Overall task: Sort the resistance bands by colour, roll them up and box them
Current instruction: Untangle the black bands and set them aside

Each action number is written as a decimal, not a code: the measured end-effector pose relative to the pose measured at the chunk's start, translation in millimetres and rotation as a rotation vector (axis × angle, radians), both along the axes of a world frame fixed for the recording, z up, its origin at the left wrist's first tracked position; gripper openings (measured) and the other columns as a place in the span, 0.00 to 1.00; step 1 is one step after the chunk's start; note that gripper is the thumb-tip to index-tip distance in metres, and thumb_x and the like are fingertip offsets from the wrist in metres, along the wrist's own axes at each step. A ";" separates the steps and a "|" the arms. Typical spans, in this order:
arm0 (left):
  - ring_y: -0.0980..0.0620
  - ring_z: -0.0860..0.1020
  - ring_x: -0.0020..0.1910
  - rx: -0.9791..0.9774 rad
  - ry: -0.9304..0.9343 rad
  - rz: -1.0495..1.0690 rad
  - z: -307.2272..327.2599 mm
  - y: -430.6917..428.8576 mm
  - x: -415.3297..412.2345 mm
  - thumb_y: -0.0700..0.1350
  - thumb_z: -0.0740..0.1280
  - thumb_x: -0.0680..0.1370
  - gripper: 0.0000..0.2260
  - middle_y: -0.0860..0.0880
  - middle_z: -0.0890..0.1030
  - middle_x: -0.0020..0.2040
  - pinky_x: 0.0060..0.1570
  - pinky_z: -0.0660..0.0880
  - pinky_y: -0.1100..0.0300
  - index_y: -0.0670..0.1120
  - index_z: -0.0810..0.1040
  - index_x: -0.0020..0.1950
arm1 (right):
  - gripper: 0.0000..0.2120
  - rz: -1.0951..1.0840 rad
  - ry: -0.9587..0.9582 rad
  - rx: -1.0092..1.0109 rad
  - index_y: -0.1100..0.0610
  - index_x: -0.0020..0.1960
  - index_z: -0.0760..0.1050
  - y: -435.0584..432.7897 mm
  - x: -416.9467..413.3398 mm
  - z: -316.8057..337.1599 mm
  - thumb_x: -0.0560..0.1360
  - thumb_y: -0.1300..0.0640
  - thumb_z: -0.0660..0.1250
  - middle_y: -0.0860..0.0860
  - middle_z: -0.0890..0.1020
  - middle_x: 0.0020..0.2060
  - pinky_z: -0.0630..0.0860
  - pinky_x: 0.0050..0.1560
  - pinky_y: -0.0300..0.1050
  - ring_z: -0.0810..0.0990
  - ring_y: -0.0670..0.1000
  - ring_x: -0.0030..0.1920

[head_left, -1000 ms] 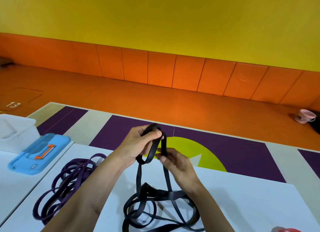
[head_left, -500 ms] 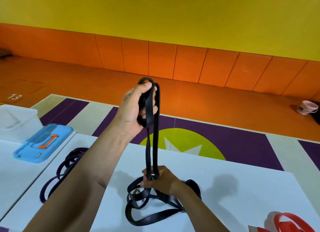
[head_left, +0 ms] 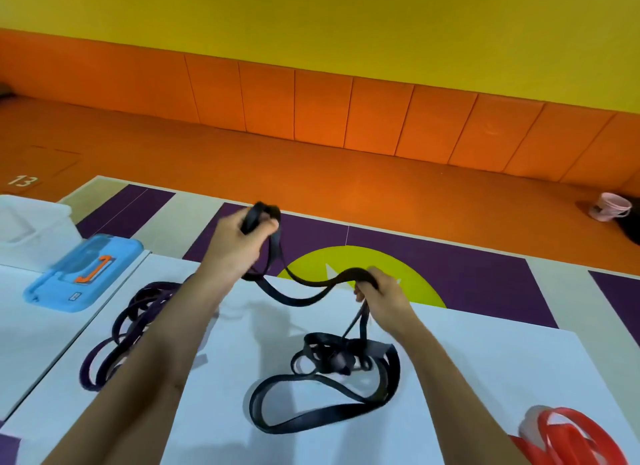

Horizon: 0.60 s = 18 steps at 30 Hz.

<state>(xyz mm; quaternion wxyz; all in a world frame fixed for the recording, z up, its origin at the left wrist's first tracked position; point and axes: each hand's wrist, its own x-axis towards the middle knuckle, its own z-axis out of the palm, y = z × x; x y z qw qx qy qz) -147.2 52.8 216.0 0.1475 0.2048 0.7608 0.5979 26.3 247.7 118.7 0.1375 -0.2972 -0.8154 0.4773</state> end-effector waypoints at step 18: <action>0.61 0.77 0.30 -0.001 -0.035 -0.309 -30.6 28.9 64.0 0.44 0.75 0.76 0.09 0.57 0.80 0.30 0.34 0.70 0.69 0.48 0.79 0.38 | 0.08 0.299 0.394 -0.178 0.59 0.55 0.83 -52.0 -40.0 142.2 0.79 0.64 0.67 0.43 0.81 0.37 0.72 0.47 0.36 0.78 0.43 0.41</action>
